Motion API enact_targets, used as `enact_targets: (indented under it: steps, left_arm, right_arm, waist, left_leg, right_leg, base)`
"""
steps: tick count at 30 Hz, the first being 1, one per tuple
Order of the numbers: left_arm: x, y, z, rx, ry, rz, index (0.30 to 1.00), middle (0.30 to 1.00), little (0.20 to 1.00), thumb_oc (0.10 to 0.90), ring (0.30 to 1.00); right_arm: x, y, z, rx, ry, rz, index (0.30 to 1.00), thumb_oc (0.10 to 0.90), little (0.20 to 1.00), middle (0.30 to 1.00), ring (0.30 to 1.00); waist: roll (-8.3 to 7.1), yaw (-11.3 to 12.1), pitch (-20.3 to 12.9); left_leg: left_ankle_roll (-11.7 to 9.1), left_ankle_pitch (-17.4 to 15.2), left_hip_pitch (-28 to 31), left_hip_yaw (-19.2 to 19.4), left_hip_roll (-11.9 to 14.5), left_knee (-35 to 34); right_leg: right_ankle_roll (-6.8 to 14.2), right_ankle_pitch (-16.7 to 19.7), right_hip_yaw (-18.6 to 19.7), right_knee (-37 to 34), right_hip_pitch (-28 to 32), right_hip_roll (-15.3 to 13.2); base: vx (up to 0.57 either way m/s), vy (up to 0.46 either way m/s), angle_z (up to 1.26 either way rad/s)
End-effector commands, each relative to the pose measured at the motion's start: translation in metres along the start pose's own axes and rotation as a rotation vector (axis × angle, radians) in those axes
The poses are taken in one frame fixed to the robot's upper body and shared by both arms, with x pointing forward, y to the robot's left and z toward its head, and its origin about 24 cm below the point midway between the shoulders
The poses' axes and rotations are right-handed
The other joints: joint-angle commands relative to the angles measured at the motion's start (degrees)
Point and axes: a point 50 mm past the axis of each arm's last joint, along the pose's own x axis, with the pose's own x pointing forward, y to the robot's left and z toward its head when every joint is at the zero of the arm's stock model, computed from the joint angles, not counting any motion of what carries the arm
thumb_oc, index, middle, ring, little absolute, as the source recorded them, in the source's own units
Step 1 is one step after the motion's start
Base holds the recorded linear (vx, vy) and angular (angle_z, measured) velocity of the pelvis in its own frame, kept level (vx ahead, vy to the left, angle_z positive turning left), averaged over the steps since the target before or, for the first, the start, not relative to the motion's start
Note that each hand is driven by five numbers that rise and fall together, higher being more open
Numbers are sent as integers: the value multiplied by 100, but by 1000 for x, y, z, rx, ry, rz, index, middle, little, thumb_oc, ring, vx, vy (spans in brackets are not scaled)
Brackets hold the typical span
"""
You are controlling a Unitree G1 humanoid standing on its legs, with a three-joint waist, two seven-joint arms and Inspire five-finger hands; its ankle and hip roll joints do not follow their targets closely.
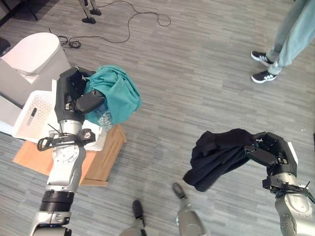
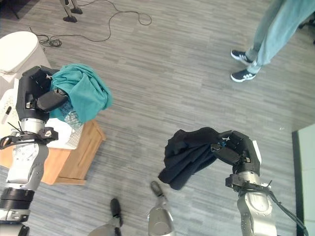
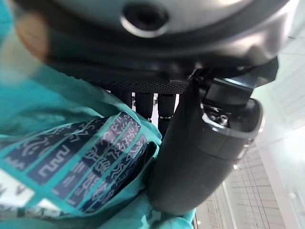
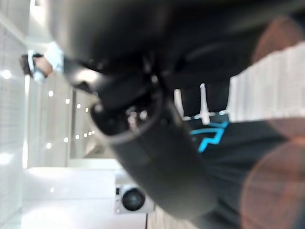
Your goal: Pick up bed clothes into laundry basket.
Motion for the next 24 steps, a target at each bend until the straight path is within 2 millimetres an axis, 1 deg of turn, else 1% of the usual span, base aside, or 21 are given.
enact_targets:
  steps: [1,3,4,5,6,7,8,9,10,11,12,13,15,16,17,18,19,20,22,23,24]
  left_arm:
    - [26,-4,70,25,-364,-74,300,300,300,400,300]
    - [27,-1,68,31,-354,-68,300,300,300,400,300]
    - [33,8,69,83,-341,-41,300,300,300,400,300]
    - [36,14,69,124,-328,-35,300,300,300,400,300]
    - [37,14,69,125,-328,-36,300,300,300,400,300]
    - [42,29,70,202,-303,-8,300,300,300,400,300]
    - [45,40,71,249,-285,22,300,300,300,400,300]
    - [45,40,71,249,-286,22,300,300,300,400,300]
    - [49,61,73,324,-251,94,300,300,300,400,300]
    - [50,71,71,351,-226,125,300,300,300,400,300]
    - [50,89,70,416,-184,180,300,300,300,400,300]
    - [50,106,74,484,-159,231,300,300,300,400,300]
    - [50,107,75,485,-160,231,300,300,300,400,300]
    - [49,121,75,550,-121,268,300,300,300,400,300]
    - [46,139,75,626,-62,308,300,300,300,400,300]
    - [44,150,71,669,-8,334,300,300,300,400,300]
    - [45,150,71,669,-9,333,300,300,300,400,300]
    - [43,155,66,666,25,342,300,300,300,400,300]
    - [43,156,65,663,32,342,300,300,300,400,300]
    - [40,162,57,687,91,344,300,300,300,400,300]
    - [40,162,55,699,103,340,300,300,300,400,300]
  right_arm:
    - [23,-13,66,-5,-325,-24,300,400,300,300,300]
    - [24,-15,66,-8,-321,-26,300,400,300,300,300]
    - [26,-15,69,-15,-327,-22,300,400,300,300,300]
    - [26,-17,69,-15,-320,-25,300,400,300,300,300]
    - [26,-17,69,-13,-320,-25,300,400,300,300,300]
    - [25,-21,69,-14,-316,-30,300,400,300,300,300]
    - [26,-22,70,-17,-315,-27,300,400,300,300,300]
    - [26,-22,70,-16,-315,-27,300,400,300,300,300]
    - [24,-23,71,-21,-310,-21,300,400,300,300,300]
    - [24,-23,71,-22,-306,-18,300,400,300,300,300]
    - [23,-25,71,-25,-303,-16,300,400,300,300,300]
    - [21,-26,73,-23,-305,-10,300,400,300,300,300]
    - [21,-26,73,-22,-305,-9,300,400,300,300,300]
    - [20,-28,73,-21,-303,-16,300,400,300,300,300]
    - [19,-29,74,-27,-298,-11,300,400,300,300,300]
    - [19,-27,75,-27,-299,2,300,400,300,300,300]
    - [19,-27,74,-26,-299,1,300,400,300,300,300]
    - [19,-25,75,-25,-300,10,300,400,300,300,300]
    - [19,-25,74,-24,-297,11,300,400,300,300,300]
    - [20,-25,75,-30,-292,15,300,400,300,300,300]
    - [20,-25,74,-33,-290,16,300,400,300,300,300]
  waist:
    - [-26,99,-489]
    - [4,142,-515]
    - [32,184,-543]
    - [59,189,-553]
    - [54,187,-549]
    - [101,211,-572]
    - [121,217,-588]
    - [118,218,-581]
    - [162,227,-607]
    - [178,225,-611]
    - [207,234,-615]
    - [246,210,-624]
    - [241,207,-617]
    - [268,198,-627]
    - [314,179,-624]
    - [349,152,-611]
    - [347,151,-610]
    - [359,152,-604]
    - [372,140,-607]
    - [402,112,-601]
    - [408,108,-597]
  left_leg:
    - [-191,-963,505,599,71,392]
    - [-202,-911,554,606,91,301]
    - [-228,-837,607,616,108,210]
    - [-235,-814,614,589,118,199]
    - [-238,-812,619,584,122,194]
    - [-256,-801,690,580,160,170]
    - [-267,-791,743,598,180,144]
    - [-268,-789,752,598,181,140]
    - [-292,-759,812,639,204,106]
    - [-303,-757,851,651,218,89]
    - [-318,-744,881,683,241,79]
    - [-342,-731,936,729,274,41]
    - [-345,-727,952,732,277,29]
    - [-357,-722,972,756,288,16]
    - [-380,-700,985,787,316,10]
    - [-401,-675,981,797,343,5]
    - [-403,-674,979,791,347,4]
    - [-411,-667,973,794,359,2]
    - [-419,-663,974,788,371,0]
    - [-437,-648,956,790,383,-11]
    - [-442,-643,941,782,386,-16]
  right_leg:
    - [277,-382,-101,305,12,-18]
    - [248,-392,-167,226,94,-31]
    - [239,-383,-253,133,204,-53]
    - [213,-418,-229,127,260,-28]
    - [208,-422,-234,129,264,-24]
    - [163,-496,-286,106,354,-8]
    - [155,-500,-291,86,408,-3]
    - [154,-499,-291,83,415,-3]
    - [133,-530,-288,54,481,30]
    - [126,-540,-300,52,506,41]
    - [115,-561,-322,60,524,55]
    - [103,-589,-328,60,565,68]
    - [101,-588,-327,56,576,72]
    - [98,-595,-330,44,592,82]
    - [90,-605,-351,39,605,103]
    - [81,-620,-369,38,607,124]
    - [78,-621,-376,40,607,128]
    - [73,-631,-379,41,610,136]
    - [67,-640,-386,45,615,146]
    - [66,-648,-413,28,624,163]
    - [67,-647,-422,17,625,170]
  base:
    - [31,-24,1]
    - [25,-33,3]
    - [28,-73,-3]
    - [25,-75,-4]
    - [37,-63,-5]
    - [55,-57,1]
    - [53,-55,2]
    - [64,-56,2]
    - [57,-57,5]
    - [80,-78,1]
    - [72,-64,-4]
    - [56,-46,-10]
    - [27,-19,-10]
    - [41,-30,-4]
    - [49,-52,1]
    - [30,-42,-2]
    - [16,-36,-3]
    - [0,0,0]
    - [0,0,0]
    - [0,0,0]
    - [0,0,0]
